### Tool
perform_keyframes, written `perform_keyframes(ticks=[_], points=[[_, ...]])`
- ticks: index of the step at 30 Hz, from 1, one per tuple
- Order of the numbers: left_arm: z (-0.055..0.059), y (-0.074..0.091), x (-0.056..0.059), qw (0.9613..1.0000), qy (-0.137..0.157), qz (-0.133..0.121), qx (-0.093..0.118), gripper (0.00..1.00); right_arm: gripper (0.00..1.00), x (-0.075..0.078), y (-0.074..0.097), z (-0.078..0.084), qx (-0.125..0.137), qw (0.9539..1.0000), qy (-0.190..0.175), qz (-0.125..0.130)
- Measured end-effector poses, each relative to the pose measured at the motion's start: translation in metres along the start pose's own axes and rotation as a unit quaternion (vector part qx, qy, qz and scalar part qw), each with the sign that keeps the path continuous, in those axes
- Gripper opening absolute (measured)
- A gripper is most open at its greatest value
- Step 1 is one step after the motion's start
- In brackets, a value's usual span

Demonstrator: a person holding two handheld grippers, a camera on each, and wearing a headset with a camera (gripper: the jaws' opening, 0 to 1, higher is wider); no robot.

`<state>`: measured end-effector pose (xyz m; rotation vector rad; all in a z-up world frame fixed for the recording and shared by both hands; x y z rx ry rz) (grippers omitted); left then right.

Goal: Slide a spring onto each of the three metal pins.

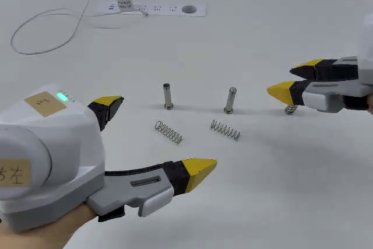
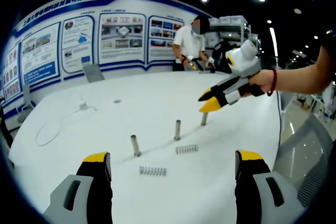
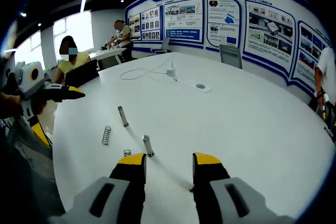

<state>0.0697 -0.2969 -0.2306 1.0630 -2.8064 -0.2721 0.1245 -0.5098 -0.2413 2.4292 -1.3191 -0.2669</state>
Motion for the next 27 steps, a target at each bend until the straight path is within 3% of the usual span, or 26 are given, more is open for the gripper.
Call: perform_keyframes(ticks=[10,27], points=[[-0.001,0.006,-0.006,0.9999,-0.001,-0.01,0.003,1.0,0.36,-0.03,-0.014,0.017,-0.026,0.9984,0.007,-0.049],[-0.001,0.009,-0.009,0.9998,0.002,-0.017,0.01,0.99,0.28,-0.058,-0.031,0.049,-0.055,0.993,0.011,-0.104]])
Point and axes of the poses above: the centre of the closed fingertips' face, and the gripper's own axes: y roughly backward along the fingers, x roughly to its right, z roughly out of its underside, the point moved 4 cm from there along y, roughly backward along the fingers, and after that the axes turned 11 degrees about x, right-handed, at the moved point
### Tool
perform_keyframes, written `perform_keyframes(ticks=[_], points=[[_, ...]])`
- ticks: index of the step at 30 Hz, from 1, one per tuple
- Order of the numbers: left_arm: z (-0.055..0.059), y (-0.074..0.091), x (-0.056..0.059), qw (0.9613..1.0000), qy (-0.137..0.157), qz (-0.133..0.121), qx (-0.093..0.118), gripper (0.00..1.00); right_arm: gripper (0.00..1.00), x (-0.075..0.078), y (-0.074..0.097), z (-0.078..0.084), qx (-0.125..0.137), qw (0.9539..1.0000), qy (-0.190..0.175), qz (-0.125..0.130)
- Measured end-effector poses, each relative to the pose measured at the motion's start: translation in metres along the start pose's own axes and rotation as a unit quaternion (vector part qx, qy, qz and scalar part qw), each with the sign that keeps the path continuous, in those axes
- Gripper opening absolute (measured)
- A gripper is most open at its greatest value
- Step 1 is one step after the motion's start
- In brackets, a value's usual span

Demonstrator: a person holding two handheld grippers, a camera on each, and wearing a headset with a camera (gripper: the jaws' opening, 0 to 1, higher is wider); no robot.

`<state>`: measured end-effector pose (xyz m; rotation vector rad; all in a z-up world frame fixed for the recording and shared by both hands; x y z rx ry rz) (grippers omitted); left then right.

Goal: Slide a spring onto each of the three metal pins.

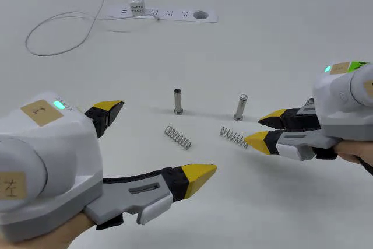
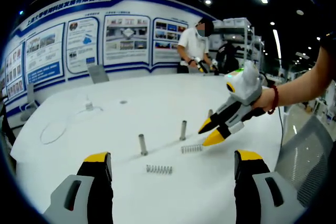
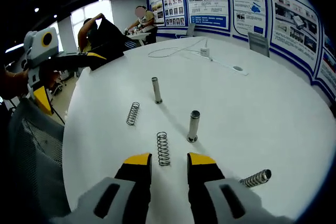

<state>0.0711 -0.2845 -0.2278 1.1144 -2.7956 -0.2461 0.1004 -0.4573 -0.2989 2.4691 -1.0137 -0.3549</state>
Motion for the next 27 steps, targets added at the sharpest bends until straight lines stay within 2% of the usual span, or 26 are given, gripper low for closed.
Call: perform_keyframes(ticks=[11,27], points=[[0.0,0.001,-0.001,1.0,0.0,-0.001,0.001,0.98,0.19,-0.002,-0.01,0.012,-0.012,0.9999,0.008,-0.009],[0.002,0.002,0.0,1.0,0.001,0.002,-0.001,0.95,0.12,-0.004,-0.014,0.018,-0.014,0.9998,0.009,-0.012]])
Point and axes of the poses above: the centre of the closed fingertips' face, and the gripper's own axes: y roughly backward along the fingers, x roughly to its right, z roughly out of its underside, the point moved 4 cm from there along y, roughly backward along the fingers, and after that the axes turned 11 degrees about x, right-handed, at the moved point
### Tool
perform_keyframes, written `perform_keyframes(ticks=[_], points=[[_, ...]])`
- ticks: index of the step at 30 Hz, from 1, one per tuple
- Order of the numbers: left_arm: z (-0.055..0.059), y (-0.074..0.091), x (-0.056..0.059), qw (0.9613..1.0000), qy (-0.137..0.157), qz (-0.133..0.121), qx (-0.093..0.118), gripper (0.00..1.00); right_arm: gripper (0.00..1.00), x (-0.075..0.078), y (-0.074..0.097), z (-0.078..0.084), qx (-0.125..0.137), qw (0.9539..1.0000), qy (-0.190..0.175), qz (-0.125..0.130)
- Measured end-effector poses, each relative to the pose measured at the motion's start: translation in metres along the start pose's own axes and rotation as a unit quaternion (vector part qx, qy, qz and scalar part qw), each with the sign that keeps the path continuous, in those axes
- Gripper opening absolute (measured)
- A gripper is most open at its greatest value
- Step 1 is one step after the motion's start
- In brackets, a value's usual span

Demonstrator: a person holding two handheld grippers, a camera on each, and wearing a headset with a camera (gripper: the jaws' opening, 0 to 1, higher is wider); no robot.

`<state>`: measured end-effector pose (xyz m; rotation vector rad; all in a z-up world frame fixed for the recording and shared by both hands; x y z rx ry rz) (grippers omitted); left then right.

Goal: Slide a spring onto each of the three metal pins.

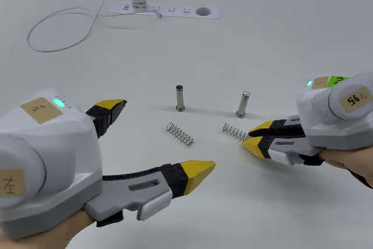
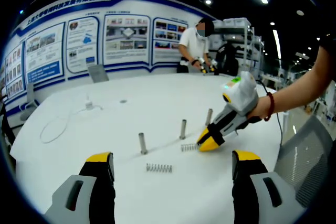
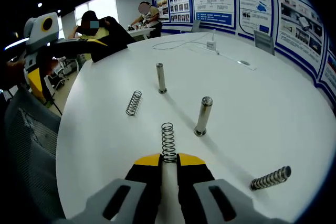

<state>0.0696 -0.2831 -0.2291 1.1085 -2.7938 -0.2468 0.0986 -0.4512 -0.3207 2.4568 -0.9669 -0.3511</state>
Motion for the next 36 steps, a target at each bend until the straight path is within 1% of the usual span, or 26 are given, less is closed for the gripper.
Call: perform_keyframes(ticks=[8,15,16,19,24,27,29,32,36], points=[[0.0,0.0,0.0,1.0,-0.002,0.003,-0.001,0.93,0.11,0.001,0.001,0.001,0.002,1.0,-0.005,0.0],[0.001,-0.002,0.001,1.0,-0.007,0.006,-0.003,0.9,0.11,0.006,0.007,-0.009,0.013,0.9996,-0.022,0.007],[0.002,-0.002,0.001,0.9999,-0.009,0.007,-0.005,0.89,0.11,0.006,0.009,-0.012,0.019,0.9995,-0.024,0.007],[0.002,-0.003,0.001,0.9999,-0.012,0.008,-0.006,0.85,0.11,0.004,0.014,-0.019,0.024,0.9991,-0.034,0.006],[0.002,-0.005,0.002,0.9997,-0.022,0.011,-0.006,0.8,0.11,0.0,0.024,-0.034,0.029,0.999,-0.033,0.003],[0.0,-0.008,0.003,0.9997,-0.019,0.012,0.002,0.76,0.11,-0.002,0.029,-0.042,0.029,0.9989,-0.037,0.001],[-0.001,-0.01,0.004,0.9996,-0.024,0.015,0.003,0.74,0.11,-0.006,0.033,-0.049,0.031,0.9989,-0.036,-0.002],[-0.002,-0.012,0.004,0.9991,-0.04,0.016,0.001,0.7,0.11,-0.011,0.038,-0.058,0.034,0.9987,-0.036,-0.01],[-0.003,-0.014,0.004,0.9989,-0.042,0.02,0.006,0.65,0.11,-0.02,0.045,-0.07,0.033,0.999,-0.023,-0.021]])
Point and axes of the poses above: the centre of the closed fingertips' face, and the gripper's own axes: y roughly backward along the fingers, x roughly to its right, z roughly out of its underside, the point moved 4 cm from there along y, roughly backward along the fingers, and after that the axes turned 11 degrees about x, right-handed, at the moved point
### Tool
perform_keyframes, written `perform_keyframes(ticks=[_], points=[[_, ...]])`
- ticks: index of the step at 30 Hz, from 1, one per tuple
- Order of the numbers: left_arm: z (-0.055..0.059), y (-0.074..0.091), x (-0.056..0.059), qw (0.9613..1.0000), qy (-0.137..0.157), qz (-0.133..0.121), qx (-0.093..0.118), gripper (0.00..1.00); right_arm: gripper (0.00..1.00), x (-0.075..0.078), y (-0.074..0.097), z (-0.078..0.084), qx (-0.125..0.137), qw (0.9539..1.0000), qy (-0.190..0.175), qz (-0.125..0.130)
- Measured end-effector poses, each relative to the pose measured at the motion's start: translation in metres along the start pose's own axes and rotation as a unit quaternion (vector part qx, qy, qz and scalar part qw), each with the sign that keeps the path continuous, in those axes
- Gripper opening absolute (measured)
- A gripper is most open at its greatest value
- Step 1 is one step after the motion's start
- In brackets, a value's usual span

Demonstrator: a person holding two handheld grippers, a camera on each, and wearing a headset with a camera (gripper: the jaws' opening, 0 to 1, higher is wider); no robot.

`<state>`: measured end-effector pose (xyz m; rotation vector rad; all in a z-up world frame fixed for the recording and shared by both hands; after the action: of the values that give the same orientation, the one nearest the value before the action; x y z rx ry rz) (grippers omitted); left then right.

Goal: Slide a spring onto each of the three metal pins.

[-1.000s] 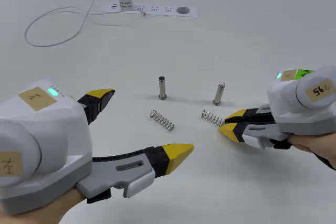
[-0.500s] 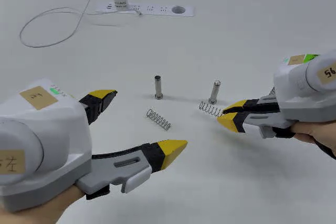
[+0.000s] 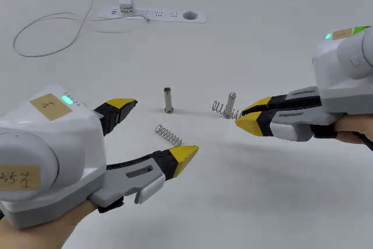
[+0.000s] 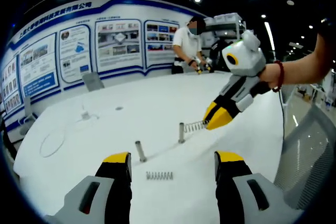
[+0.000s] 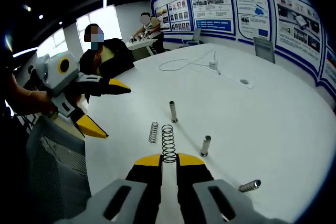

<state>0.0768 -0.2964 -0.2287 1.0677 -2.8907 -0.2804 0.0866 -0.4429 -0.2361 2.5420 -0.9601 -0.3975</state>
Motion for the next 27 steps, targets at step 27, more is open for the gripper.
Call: perform_keyframes(ticks=[27], points=[[-0.016,-0.007,0.035,0.9891,-0.013,0.146,0.01,0.32,0.11,-0.043,0.018,-0.021,0.008,0.9792,0.122,-0.162]])
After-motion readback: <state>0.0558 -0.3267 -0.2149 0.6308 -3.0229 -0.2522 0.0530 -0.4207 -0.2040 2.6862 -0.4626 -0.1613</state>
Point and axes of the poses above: the centre of the closed fingertips' face, and the gripper's own axes: y roughly backward along the fingers, x roughly to its right, z roughly out of its underside, the point moved 4 cm from there along y, roughly backward along the fingers, and after that the axes turned 11 degrees about x, right-handed, at the moved point
